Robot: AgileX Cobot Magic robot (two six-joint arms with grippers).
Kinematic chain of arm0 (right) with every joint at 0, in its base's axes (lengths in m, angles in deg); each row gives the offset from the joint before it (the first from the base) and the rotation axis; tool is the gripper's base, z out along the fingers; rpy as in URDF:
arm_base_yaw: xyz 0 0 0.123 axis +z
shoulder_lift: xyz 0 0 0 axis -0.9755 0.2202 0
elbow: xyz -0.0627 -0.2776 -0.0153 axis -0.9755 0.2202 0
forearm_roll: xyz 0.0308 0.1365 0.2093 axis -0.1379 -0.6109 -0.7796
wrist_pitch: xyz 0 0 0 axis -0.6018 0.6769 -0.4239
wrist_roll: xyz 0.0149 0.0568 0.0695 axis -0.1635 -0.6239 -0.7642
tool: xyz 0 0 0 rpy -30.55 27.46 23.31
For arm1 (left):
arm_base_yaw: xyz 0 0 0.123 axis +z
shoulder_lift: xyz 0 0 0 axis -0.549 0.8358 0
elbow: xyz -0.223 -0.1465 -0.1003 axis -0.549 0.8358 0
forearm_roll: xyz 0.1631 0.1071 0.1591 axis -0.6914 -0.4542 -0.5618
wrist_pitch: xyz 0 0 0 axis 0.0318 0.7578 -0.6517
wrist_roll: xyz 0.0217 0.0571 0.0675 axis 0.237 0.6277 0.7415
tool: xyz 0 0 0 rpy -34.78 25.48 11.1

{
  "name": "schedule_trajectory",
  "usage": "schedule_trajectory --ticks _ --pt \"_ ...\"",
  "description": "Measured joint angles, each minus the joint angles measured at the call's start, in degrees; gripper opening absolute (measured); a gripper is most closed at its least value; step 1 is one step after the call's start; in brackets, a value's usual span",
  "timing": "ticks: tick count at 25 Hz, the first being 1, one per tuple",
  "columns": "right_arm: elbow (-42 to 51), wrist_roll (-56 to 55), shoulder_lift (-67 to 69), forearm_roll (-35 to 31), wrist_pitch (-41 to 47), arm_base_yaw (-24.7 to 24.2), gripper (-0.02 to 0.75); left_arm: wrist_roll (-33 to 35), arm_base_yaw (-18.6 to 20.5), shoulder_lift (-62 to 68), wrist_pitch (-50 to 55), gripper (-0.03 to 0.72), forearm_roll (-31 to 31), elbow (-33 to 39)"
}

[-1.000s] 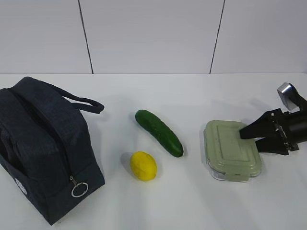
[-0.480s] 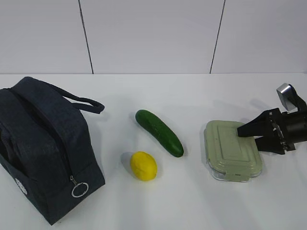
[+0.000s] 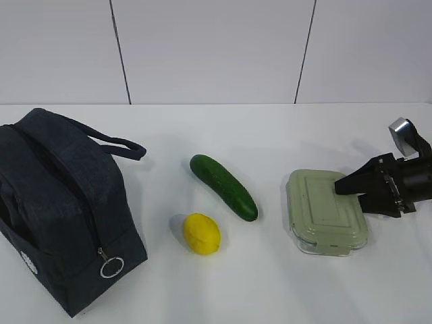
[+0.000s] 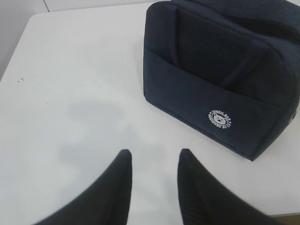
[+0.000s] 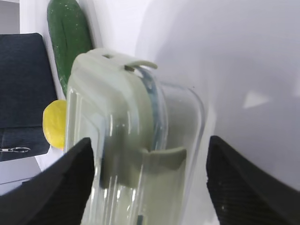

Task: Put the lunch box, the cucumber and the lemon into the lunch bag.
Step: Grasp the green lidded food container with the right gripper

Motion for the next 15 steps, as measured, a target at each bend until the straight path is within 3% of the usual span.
schedule_trajectory --ticks 15 --pt "0.0 -0.1 0.0 0.6 0.0 0.0 0.539 0.0 0.0 0.0 0.0 0.242 0.0 0.0"
